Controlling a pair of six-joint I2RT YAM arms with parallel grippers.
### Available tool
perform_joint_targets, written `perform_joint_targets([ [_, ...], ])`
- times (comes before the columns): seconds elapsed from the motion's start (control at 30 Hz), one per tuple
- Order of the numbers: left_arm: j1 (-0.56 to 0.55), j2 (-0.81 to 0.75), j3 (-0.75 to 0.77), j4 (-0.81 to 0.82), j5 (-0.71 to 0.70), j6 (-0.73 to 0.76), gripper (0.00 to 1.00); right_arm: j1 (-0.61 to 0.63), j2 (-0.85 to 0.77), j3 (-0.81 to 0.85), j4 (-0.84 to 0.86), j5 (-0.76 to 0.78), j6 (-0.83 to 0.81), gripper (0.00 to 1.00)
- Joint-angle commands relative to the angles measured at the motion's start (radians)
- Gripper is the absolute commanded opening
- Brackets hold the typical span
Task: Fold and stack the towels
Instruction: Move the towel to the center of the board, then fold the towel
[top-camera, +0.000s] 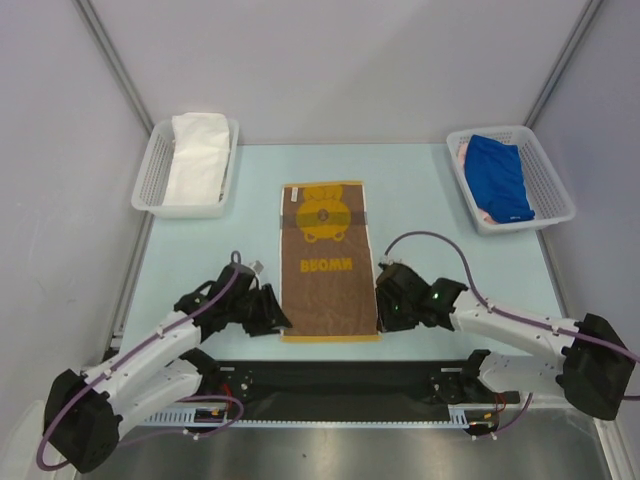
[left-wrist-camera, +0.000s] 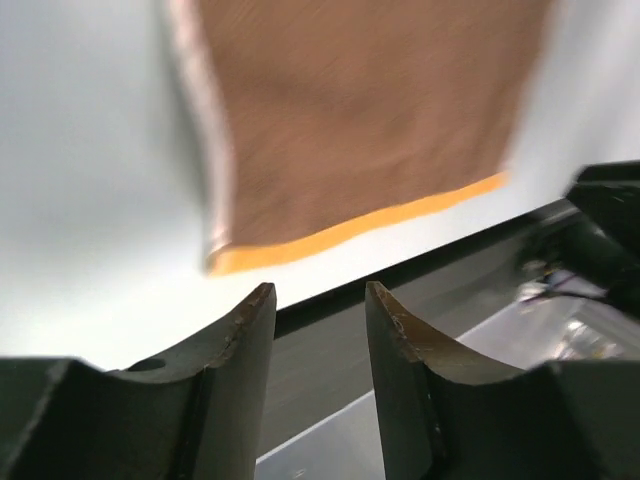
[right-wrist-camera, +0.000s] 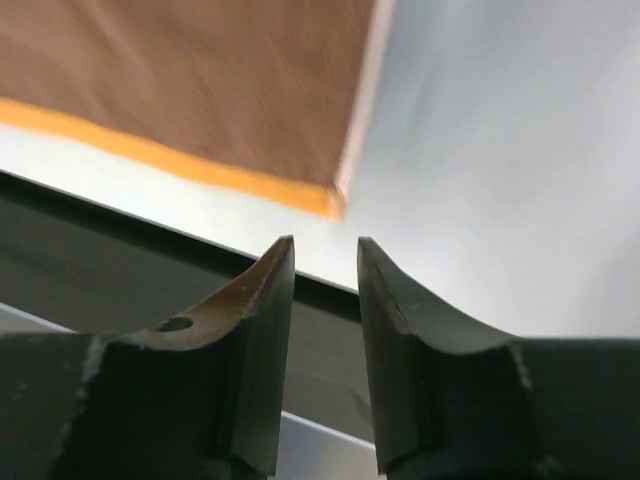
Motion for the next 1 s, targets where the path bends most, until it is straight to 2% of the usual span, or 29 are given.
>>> perform_joint_targets([
  [0.0, 0.063, 0.074, 0.216, 0.047, -0.005, 0.082, 0.47, -0.157, 0.016, 0.179, 0.045, -0.055, -0.09, 0.38],
  [0.07, 0.139, 0.135, 0.311, 0.154, 0.007, 0.111, 0.48, -0.257, 0.076, 0.246, 0.108, -0.124, -0.147, 0.38],
  [0.1, 0.16, 0.227, 0.344, 0.189, -0.026, 0.119, 0.48, -0.363, 0.172, 0.292, 0.131, -0.14, -0.196, 0.39],
  [0.13, 0.179, 0.283, 0.382, 0.235, -0.042, 0.152, 0.49, -0.408, 0.223, 0.378, 0.178, -0.155, -0.215, 0.38],
  [0.17, 0.204, 0.345, 0.486, 0.269, -0.068, 0.174, 0.48, -0.459, 0.292, 0.439, 0.195, -0.172, -0.231, 0.37],
  [0.2, 0.206, 0.42, 0.552, 0.27, -0.176, 0.203, 0.47, -0.523, 0.353, 0.49, 0.21, -0.175, -0.248, 0.36],
  [0.23, 0.206, 0.53, 0.653, 0.285, -0.239, 0.255, 0.46, -0.556, 0.482, 0.594, 0.258, -0.18, -0.273, 0.36],
  [0.27, 0.21, 0.588, 0.687, 0.365, -0.267, 0.28, 0.48, -0.579, 0.545, 0.65, 0.278, -0.202, -0.282, 0.36],
  [0.37, 0.248, 0.833, 0.889, 0.412, -0.278, 0.341, 0.5, -0.662, 0.789, 0.881, 0.293, -0.215, -0.276, 0.32],
  [0.4, 0.258, 0.893, 0.951, 0.412, -0.248, 0.363, 0.5, -0.679, 0.849, 0.943, 0.295, -0.216, -0.268, 0.32],
  [0.43, 0.266, 1.023, 1.093, 0.379, -0.263, 0.39, 0.52, -0.699, 0.933, 0.989, 0.306, -0.221, -0.259, 0.33],
  [0.5, 0.287, 1.148, 1.238, 0.276, -0.249, 0.424, 0.52, -0.711, 1.032, 1.147, 0.284, -0.244, -0.252, 0.33],
  [0.53, 0.292, 1.201, 1.373, 0.236, -0.26, 0.449, 0.52, -0.716, 1.078, 1.211, 0.255, -0.247, -0.259, 0.32],
  [0.57, 0.296, 1.301, 1.434, 0.163, -0.274, 0.455, 0.52, -0.717, 1.169, 1.338, 0.228, -0.252, -0.27, 0.29],
  [0.63, 0.301, 1.373, 1.519, 0.112, -0.283, 0.484, 0.53, -0.722, 1.228, 1.408, 0.21, -0.261, -0.27, 0.3],
  [0.67, 0.308, 1.43, 1.584, 0.061, -0.336, 0.484, 0.52, -0.726, 1.26, 1.426, 0.218, -0.279, -0.256, 0.31],
  [0.97, 0.345, 1.519, 1.588, 0.09, -0.297, 0.478, 0.54, -0.685, 1.411, 1.615, 0.235, -0.27, -0.273, 0.34],
])
